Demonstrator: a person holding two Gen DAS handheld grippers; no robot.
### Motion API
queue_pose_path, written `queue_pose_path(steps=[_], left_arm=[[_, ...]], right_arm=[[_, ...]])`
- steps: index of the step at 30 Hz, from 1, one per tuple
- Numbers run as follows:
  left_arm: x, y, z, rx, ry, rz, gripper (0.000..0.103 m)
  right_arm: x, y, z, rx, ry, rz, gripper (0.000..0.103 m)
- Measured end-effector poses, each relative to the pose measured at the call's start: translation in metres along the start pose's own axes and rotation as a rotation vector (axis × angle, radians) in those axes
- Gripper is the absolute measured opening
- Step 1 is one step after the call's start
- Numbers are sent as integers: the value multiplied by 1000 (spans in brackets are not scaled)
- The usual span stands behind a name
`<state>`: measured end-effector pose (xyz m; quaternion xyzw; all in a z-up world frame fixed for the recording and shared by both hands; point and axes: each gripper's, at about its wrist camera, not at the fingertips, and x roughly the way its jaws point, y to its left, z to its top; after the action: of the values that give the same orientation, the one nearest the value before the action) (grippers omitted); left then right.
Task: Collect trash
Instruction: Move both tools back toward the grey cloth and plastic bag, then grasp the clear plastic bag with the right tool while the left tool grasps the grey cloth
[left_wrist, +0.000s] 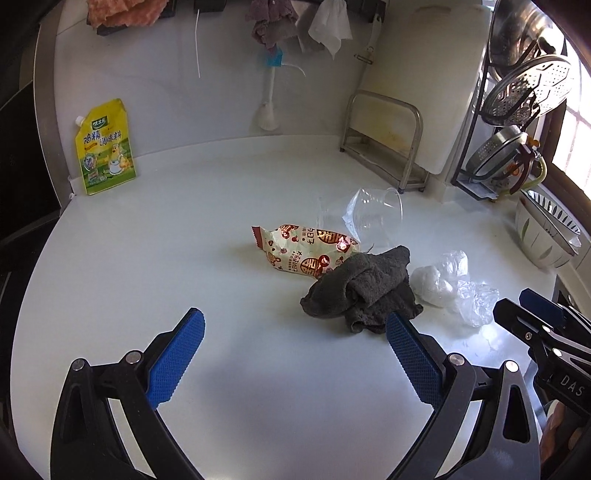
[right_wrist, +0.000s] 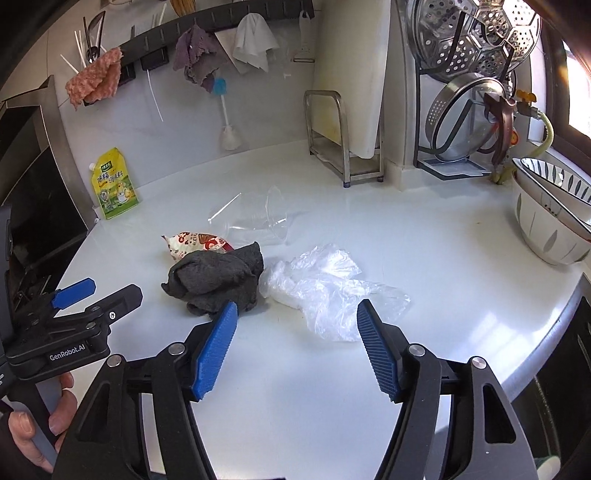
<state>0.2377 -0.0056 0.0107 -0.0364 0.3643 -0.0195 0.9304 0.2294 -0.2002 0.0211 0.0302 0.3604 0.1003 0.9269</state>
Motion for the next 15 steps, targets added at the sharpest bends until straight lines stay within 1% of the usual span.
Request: queue_pose_path(steps=[5,10,15], left_arm=[[23,-5,7,-6,35,-23,97],[38,-7,11,5,49,-8,97],[46,-6,10,15,59,2,97]], right_arm=[[32,-2,11,-3,52,11,66],[49,-7,18,5,65,30,66],[63,-11,18,6,89,33,66]])
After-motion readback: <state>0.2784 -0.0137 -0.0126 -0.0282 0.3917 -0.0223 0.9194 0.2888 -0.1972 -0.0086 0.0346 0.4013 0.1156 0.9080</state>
